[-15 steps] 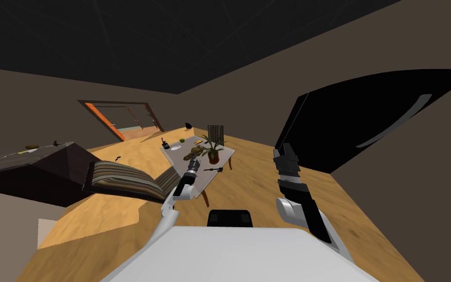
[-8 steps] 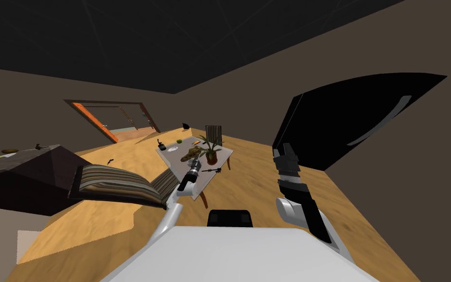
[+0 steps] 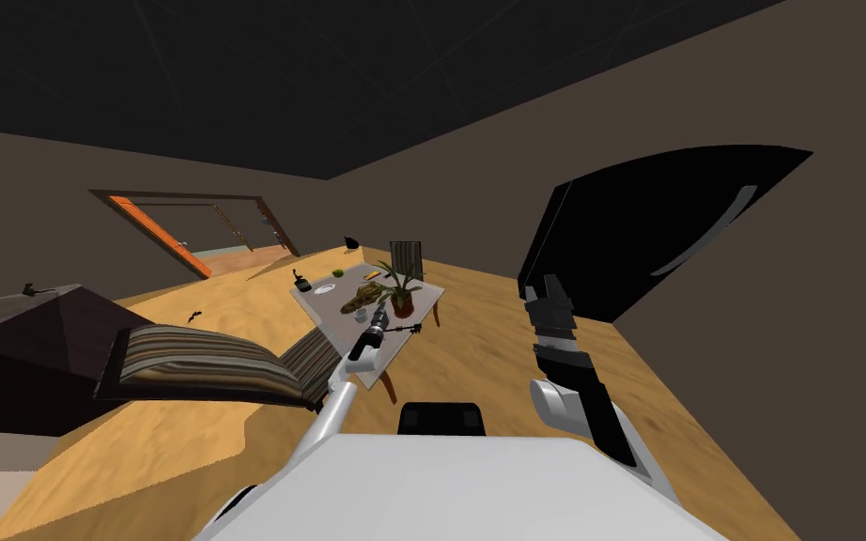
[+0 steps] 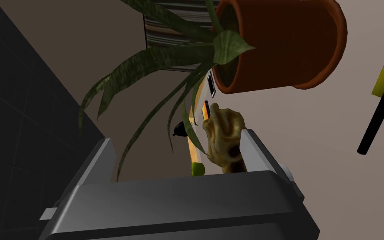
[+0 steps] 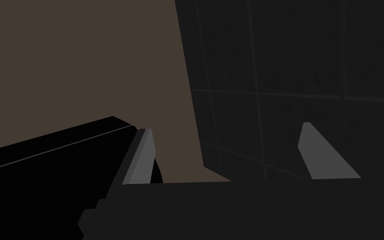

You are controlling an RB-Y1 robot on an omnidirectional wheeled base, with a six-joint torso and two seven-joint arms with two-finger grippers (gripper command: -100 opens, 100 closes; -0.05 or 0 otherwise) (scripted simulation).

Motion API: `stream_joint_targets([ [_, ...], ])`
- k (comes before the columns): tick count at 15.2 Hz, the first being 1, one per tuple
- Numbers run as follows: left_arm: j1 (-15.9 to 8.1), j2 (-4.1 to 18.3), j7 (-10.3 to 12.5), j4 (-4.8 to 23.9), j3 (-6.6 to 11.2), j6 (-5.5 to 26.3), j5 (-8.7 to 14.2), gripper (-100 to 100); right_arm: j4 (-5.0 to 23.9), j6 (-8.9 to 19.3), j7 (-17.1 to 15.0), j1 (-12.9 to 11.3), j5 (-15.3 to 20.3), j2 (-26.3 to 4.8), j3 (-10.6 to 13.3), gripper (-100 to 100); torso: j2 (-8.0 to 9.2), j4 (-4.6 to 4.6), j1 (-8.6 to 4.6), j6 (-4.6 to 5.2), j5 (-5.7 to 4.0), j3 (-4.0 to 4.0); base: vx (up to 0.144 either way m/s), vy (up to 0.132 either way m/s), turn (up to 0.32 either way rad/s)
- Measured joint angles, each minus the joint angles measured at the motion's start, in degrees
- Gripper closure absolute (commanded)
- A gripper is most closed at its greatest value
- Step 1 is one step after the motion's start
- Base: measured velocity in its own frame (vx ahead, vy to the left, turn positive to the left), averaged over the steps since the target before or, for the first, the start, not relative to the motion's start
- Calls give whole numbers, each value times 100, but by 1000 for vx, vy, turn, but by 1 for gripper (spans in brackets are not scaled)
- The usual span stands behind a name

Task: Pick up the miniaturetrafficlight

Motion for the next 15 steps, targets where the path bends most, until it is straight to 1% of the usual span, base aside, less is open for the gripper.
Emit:
stream_joint_targets([
  [2, -88, 23, 1, 169, 6, 53, 32, -100, 0, 0, 0, 0, 0, 0, 0, 0, 1, 1, 1, 2, 0, 1, 14, -8, -60],
  [4, -255, 3, -18, 449, 35, 127, 49, -100, 0, 0, 0, 0, 0, 0, 0, 0, 0, 0, 0, 1, 0, 0, 18, -5, -63],
  [7, -403, -28, -56, 782, 61, 262, 82, -100, 0, 0, 0, 0, 0, 0, 0, 0, -2, 0, 1, 0, 0, -1, 23, -4, -60],
  [8, -489, -34, -66, 899, 76, 321, 99, -100, 0, 0, 0, 0, 0, 0, 0, 0, -4, 0, 0, 2, 0, -2, 29, -5, -71],
  [11, -706, -28, -82, 1322, 96, 436, 149, -100, 0, 0, 0, 0, 0, 0, 0, 0, -4, 0, 3, 1, 0, -2, 23, 1, -46],
  [13, -843, -32, -97, 1559, 120, 577, 188, -100, 0, 0, 0, 0, 0, 0, 0, 0, -8, -1, 3, 2, 1, -4, 41, 4, -88],
  [14, -879, -79, -123, 1648, 147, 647, 180, -100, 0, 0, 0, 0, 0, 0, 0, 0, -9, -2, 3, 1, 1, -5, 28, 4, -23],
  [15, -899, -80, -134, 1747, 145, 678, 191, -100, 0, 0, 0, 0, 0, 0, 0, 0, -7, -2, 4, -1, 1, -4, 13, 0, 15],
])
